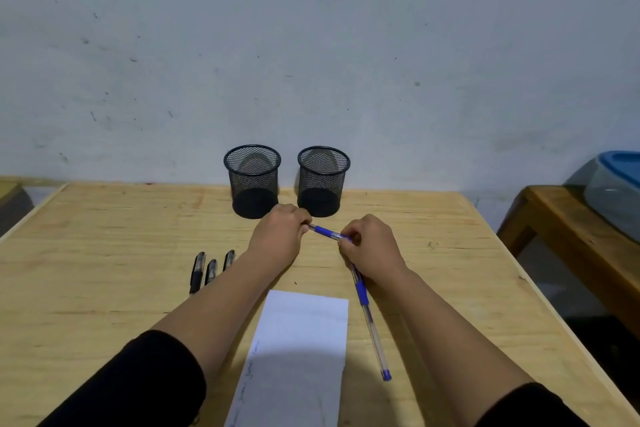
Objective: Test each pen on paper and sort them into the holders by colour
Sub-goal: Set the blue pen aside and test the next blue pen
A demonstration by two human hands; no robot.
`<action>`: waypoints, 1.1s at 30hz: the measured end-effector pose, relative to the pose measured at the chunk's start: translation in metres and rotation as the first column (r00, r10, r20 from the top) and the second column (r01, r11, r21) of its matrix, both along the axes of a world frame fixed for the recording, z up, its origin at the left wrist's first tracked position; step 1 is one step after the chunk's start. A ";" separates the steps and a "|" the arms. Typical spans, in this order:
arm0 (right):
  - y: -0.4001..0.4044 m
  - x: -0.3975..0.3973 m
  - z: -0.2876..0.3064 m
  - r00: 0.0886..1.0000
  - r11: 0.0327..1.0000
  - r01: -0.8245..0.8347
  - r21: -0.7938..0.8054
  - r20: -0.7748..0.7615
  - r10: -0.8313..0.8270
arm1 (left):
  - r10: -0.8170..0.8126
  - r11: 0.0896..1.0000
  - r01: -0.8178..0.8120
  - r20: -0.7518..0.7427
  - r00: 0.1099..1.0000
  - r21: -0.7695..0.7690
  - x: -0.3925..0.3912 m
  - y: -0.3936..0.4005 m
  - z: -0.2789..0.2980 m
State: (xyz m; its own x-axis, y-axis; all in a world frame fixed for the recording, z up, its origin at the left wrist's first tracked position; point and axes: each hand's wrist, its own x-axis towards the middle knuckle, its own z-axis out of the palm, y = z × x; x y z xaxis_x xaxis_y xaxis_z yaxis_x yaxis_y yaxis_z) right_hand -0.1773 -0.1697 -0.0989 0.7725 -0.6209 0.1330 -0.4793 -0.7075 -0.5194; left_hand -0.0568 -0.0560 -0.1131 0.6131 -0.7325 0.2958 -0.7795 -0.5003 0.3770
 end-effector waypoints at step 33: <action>0.097 -0.082 0.113 0.859 0.608 -0.415 0.677 0.512 0.016 | -0.156 0.758 -0.284 -0.586 0.795 -0.588 -0.072 0.131 0.100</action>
State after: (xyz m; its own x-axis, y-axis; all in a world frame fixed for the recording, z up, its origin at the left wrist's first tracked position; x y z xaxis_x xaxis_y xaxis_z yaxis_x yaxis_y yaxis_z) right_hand -0.2594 -0.0727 0.0140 0.8809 -0.4711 0.0454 0.0379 -0.0255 -0.9990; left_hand -0.1286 0.0751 -0.0132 0.8541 -0.4634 0.2362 -0.2757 -0.0182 0.9611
